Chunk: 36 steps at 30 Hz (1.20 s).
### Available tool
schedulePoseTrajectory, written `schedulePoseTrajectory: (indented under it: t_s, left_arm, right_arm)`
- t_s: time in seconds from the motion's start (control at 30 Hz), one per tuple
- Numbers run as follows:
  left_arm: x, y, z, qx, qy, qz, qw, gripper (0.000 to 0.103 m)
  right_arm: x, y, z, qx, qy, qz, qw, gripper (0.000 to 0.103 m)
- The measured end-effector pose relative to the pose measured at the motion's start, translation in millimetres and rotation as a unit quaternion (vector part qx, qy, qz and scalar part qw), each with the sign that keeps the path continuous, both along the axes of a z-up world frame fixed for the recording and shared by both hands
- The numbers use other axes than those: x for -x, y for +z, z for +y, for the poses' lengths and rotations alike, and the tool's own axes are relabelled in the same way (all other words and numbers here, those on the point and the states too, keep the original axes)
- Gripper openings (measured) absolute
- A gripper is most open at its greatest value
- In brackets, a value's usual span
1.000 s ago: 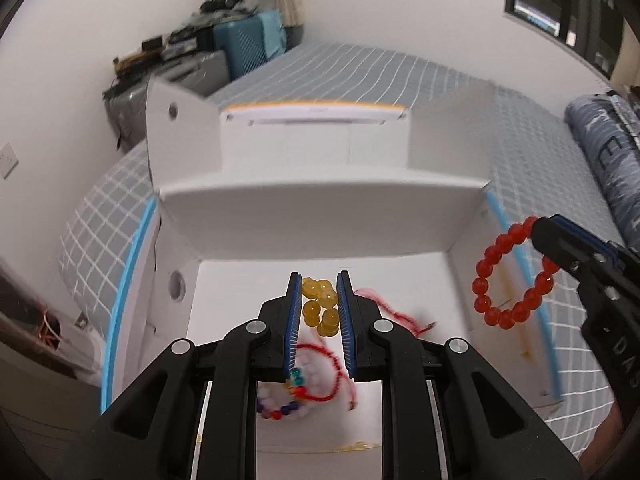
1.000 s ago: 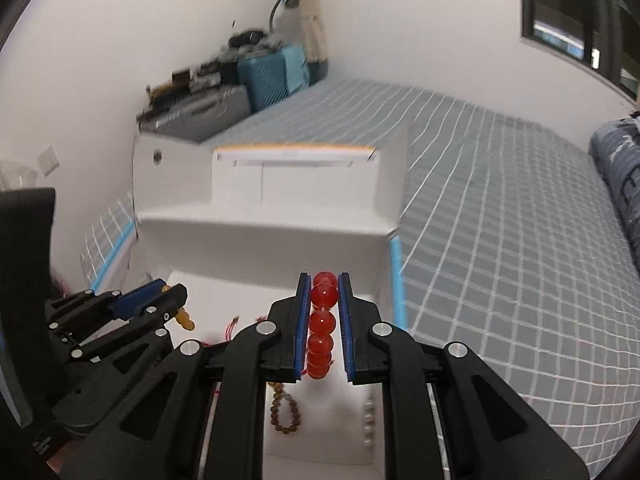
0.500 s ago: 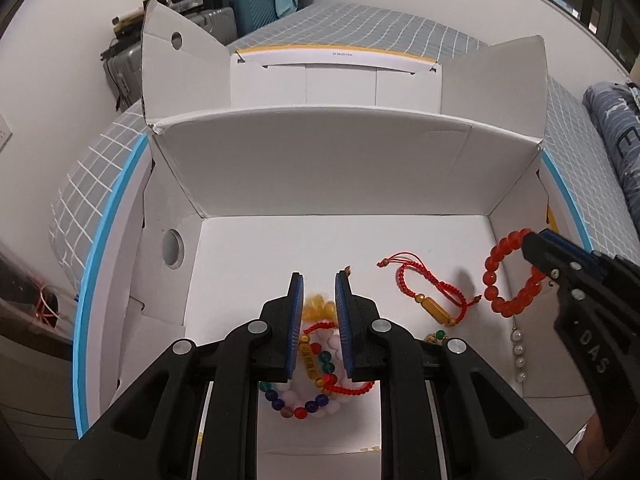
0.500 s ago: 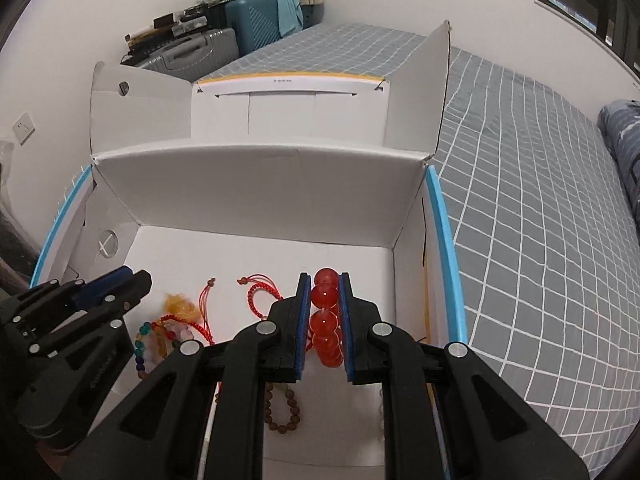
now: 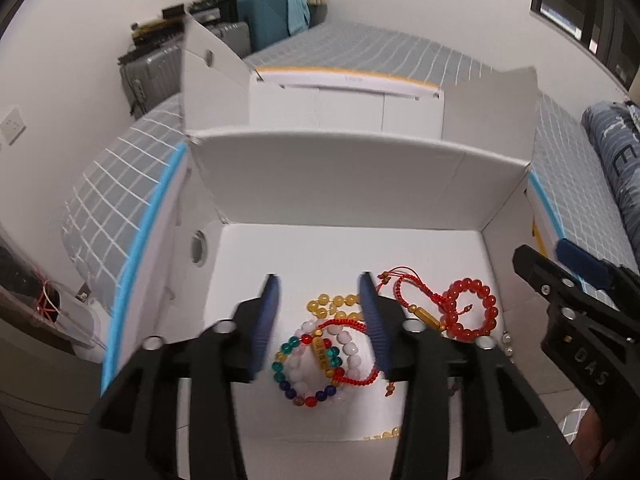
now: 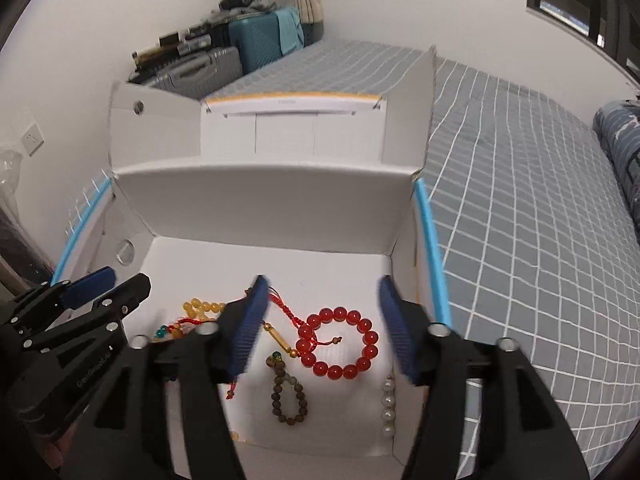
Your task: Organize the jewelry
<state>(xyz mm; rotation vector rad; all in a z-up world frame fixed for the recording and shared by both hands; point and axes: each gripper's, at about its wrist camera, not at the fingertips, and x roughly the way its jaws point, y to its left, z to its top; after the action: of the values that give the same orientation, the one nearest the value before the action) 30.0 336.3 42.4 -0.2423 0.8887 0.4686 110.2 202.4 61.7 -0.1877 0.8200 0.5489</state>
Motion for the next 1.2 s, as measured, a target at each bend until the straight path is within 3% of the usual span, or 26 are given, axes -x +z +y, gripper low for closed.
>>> schedulePoseTrajectory:
  t_s: [0.13, 0.2, 0.3, 0.47, 0.9, 1.2]
  left_arm:
    - [26.0, 13.4, -8.3, -0.009, -0.002, -0.033, 0.9994, 0.065]
    - [42.3, 20.4, -11.9, -0.017, 0.001, -0.050, 0.9986, 0.075]
    - [63.0, 26.1, -17.1, -0.032, 0.006, -0.066, 0.9973, 0.085]
    - [98.6, 27.1, -17.0, -0.036, 0.018, -0.086, 0.9955, 0.096]
    - [153.6, 9.4, -21.2, -0.014, -0.007, -0.090, 0.9958, 0.097]
    - [163.5, 6.0, -25.3, -0.028, -0.013, -0.088, 0.9957, 0.097]
  right_arm:
    - [21.1, 20.2, -18.9, -0.021, -0.012, -0.031, 0.999, 0.078]
    - [31.7, 28.9, -27.7, -0.032, -0.018, -0.045, 0.998, 0.089]
    - [49.7, 38.5, -36.4, -0.039, -0.022, -0.064, 0.997, 0.095]
    - [79.4, 44.5, -40.9, -0.029, -0.026, -0.097, 0.995, 0.095]
    - [132.4, 12.4, -59.4, -0.036, -0.026, -0.092, 0.995, 0.095]
    - [151.5, 5.2, -67.4, -0.047, -0.029, -0.086, 0.995, 0.095]
